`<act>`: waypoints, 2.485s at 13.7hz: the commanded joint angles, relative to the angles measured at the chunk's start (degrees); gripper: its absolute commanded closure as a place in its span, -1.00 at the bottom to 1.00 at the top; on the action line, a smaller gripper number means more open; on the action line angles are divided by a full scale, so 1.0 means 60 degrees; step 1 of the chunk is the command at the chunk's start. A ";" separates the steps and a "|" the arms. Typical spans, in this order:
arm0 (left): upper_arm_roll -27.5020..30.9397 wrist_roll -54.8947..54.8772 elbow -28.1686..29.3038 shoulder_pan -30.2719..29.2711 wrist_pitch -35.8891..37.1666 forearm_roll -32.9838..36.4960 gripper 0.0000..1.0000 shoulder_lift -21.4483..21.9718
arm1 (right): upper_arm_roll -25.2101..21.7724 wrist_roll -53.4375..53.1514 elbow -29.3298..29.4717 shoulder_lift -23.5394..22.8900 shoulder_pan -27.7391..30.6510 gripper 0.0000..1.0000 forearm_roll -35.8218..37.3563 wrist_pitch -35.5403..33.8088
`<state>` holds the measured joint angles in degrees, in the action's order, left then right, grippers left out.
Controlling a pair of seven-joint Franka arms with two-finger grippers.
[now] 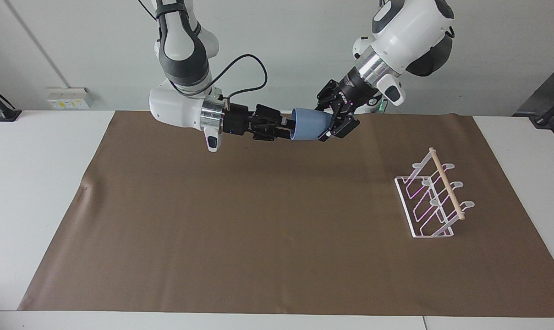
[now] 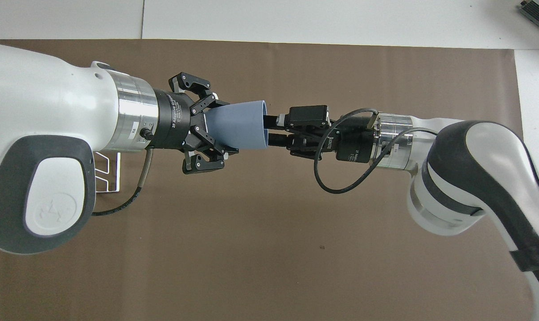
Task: Hang cup on cup holder
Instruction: 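Grasp the cup base with the left gripper and open the right gripper, then move the cup onto the rack hook while the right gripper withdraws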
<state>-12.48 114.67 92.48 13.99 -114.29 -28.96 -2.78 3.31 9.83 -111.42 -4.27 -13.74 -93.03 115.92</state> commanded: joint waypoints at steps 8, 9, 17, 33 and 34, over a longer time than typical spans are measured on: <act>0.0176 -0.1781 0.0905 -0.0164 0.0313 0.4013 1.00 0.0506 | -0.0083 -0.0260 0.0258 0.0302 0.0899 -1.00 0.3810 0.0381; 0.0176 -0.1841 0.0963 -0.0164 0.0299 0.4745 1.00 0.0536 | -0.0068 -0.0333 0.0404 0.0288 0.0986 -1.00 0.4729 0.0702; 0.0176 -0.2061 0.2150 -0.1261 -0.0842 0.8410 1.00 0.0844 | 0.0005 -0.2500 0.1094 0.0302 0.0870 -1.00 1.2697 0.1014; 0.0190 -0.2428 0.2924 -0.2507 -0.2688 1.3320 1.00 -0.0578 | -0.0156 -0.2604 0.4112 0.0813 0.2743 -1.00 1.5153 -0.4142; 0.0190 -0.2413 0.2999 -0.2522 -0.2748 1.3322 1.00 -0.0577 | -0.0171 -0.2604 0.4112 0.0873 0.2817 -1.00 1.5299 -0.4245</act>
<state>-10.99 100.49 107.37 -0.04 -128.10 48.97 -7.48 1.97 -4.94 -87.03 -0.31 2.06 -3.14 92.33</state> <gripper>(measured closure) 0.216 0.000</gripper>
